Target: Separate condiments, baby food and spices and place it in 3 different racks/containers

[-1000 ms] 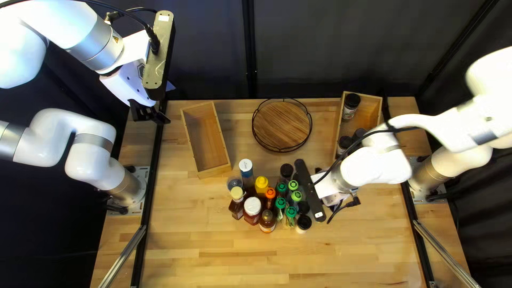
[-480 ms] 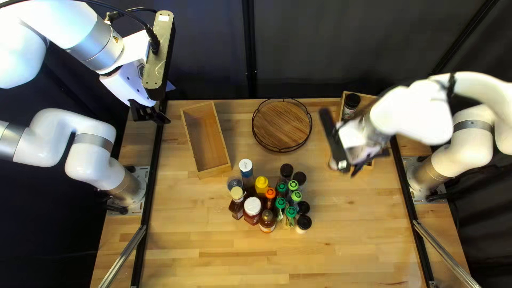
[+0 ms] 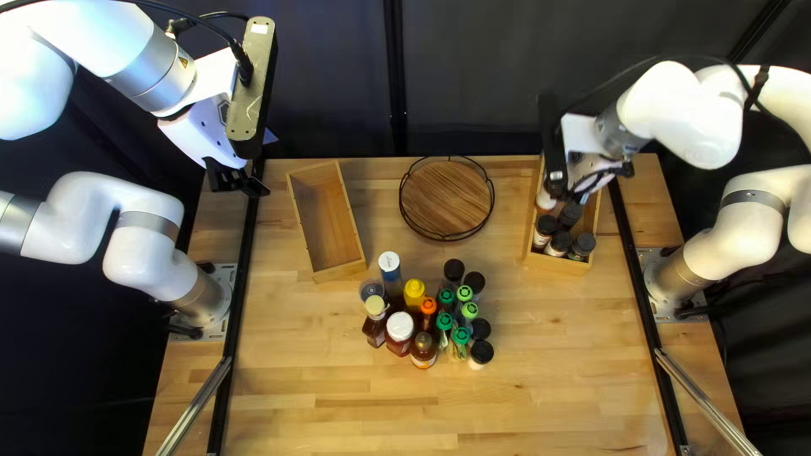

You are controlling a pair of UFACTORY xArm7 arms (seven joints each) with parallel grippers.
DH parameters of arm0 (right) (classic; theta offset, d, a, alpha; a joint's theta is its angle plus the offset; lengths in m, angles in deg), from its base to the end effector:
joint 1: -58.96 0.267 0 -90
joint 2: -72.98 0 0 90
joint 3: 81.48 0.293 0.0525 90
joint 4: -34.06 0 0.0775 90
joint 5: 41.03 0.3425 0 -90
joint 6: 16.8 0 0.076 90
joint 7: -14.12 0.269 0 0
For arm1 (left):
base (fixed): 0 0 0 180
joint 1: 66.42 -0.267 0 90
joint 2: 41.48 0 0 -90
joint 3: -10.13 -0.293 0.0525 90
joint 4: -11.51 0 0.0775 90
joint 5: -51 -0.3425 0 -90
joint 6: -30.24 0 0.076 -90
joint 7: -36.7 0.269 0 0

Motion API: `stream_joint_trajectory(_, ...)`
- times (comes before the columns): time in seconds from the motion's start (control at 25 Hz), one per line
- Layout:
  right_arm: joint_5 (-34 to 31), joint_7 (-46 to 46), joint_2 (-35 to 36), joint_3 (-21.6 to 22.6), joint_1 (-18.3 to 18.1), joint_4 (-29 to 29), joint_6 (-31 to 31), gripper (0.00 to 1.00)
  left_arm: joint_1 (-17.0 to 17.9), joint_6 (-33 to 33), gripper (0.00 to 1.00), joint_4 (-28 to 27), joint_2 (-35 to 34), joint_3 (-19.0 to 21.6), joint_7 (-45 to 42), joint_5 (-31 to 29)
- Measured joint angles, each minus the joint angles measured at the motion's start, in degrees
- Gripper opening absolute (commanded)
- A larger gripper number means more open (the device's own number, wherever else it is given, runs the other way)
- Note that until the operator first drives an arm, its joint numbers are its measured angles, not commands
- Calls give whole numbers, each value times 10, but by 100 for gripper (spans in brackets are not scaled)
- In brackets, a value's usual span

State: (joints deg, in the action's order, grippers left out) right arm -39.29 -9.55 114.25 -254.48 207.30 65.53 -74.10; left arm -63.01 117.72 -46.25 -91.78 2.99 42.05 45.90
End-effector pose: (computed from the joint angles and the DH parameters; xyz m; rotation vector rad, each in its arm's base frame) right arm 0.3076 -0.1475 0.2536 2.9630 -0.0736 0.3264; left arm 0.2749 0.0465 0.4461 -3.0781 0.0675 -0.5504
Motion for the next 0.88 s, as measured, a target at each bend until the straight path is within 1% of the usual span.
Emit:
stream_joint_trajectory(0.32,-16,19,-2,-1,-25,-46,44,0,0,0,100,0,0,0,0,0)
stream_joint_trajectory(0.6,-17,37,-8,6,-31,-80,73,0,0,0,100,0,0,0,0,0)
stream_joint_trajectory(0.88,-17,51,-29,17,-32,-97,99,0,0,0,100,0,0,0,0,0)
